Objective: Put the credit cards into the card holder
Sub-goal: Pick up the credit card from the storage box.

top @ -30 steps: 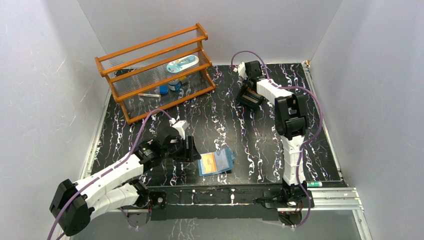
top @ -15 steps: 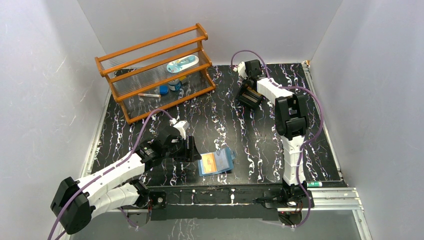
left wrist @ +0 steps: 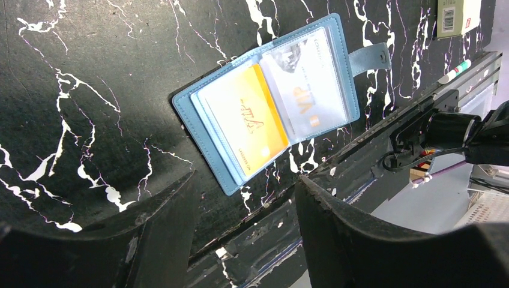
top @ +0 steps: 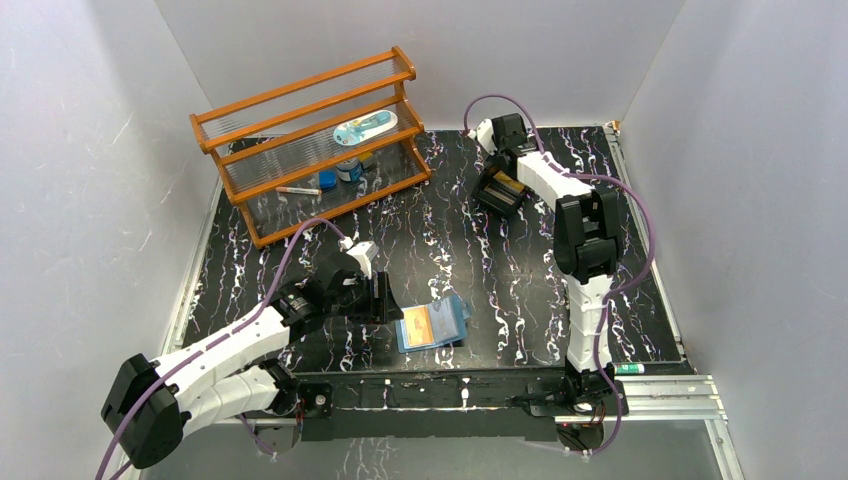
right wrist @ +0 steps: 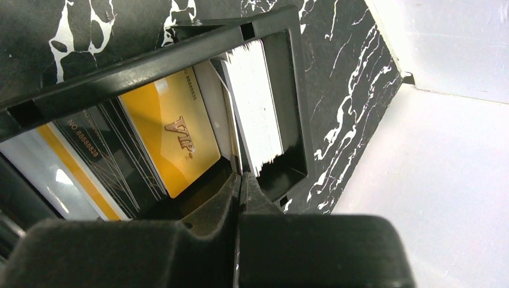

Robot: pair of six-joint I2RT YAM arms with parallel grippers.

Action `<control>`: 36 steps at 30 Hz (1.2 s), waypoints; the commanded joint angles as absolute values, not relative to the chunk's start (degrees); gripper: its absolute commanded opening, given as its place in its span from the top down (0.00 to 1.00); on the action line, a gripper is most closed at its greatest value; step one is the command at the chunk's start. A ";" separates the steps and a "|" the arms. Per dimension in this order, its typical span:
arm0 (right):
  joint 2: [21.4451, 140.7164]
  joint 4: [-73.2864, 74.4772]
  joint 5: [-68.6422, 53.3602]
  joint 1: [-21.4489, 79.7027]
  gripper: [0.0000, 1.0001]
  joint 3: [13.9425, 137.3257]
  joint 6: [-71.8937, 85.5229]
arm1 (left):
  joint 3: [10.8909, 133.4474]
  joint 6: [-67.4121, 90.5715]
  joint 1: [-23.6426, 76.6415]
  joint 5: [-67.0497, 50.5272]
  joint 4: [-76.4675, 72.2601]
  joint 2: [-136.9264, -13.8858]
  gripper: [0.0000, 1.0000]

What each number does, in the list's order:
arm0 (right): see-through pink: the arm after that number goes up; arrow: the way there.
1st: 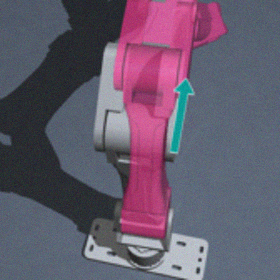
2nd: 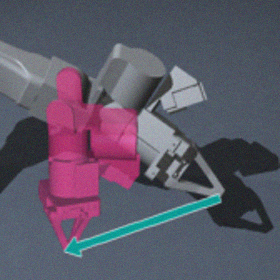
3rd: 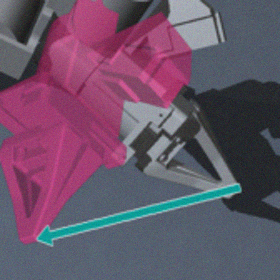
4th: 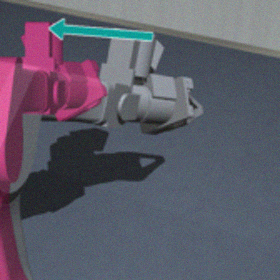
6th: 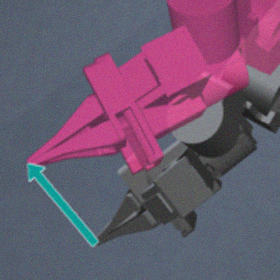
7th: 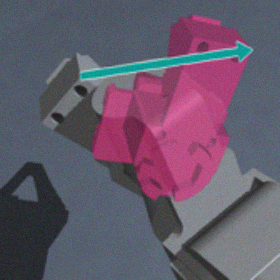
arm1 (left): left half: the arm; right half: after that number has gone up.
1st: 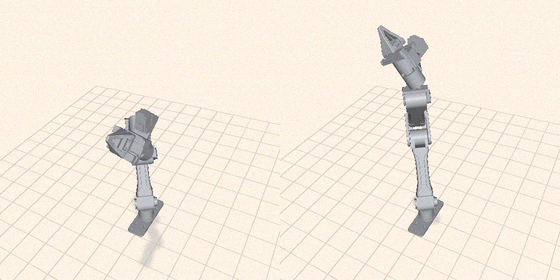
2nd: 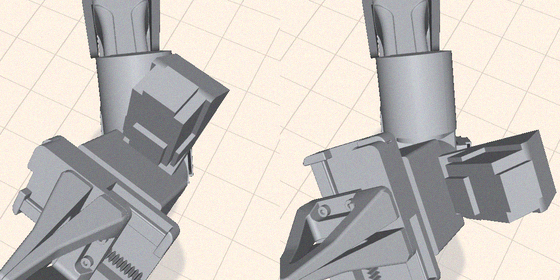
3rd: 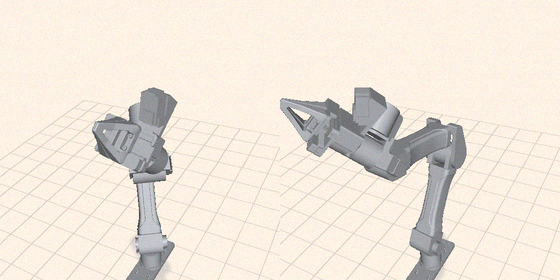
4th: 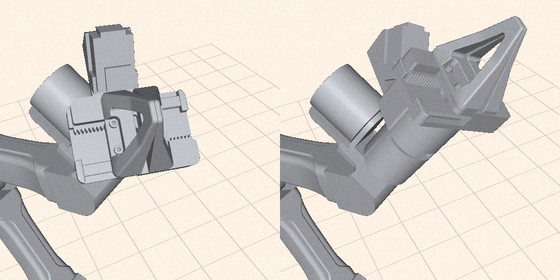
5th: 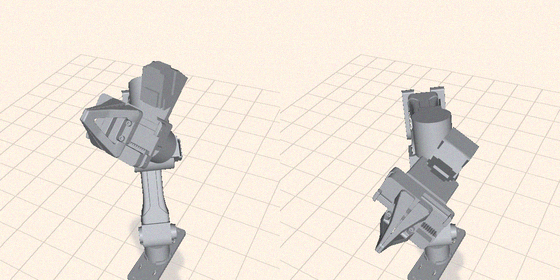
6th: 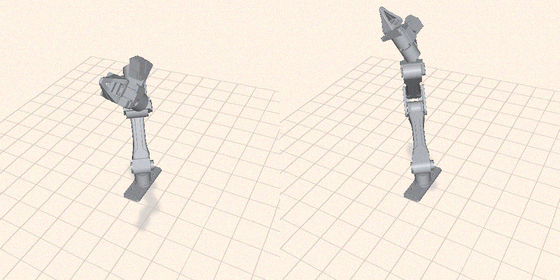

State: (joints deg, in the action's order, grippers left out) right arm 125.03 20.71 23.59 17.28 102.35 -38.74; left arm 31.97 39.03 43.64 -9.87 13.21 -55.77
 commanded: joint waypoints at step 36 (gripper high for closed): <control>72.30 6.29 -39.99 17.18 1.00 65.71 33.80 | 45.64 59.90 43.68 -12.89 7.14 -52.01 0.42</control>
State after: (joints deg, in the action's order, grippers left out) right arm 78.39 22.17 -22.06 17.26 75.96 15.20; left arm 41.80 57.65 43.64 -11.11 10.72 -53.36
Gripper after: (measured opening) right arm 0.050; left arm 0.578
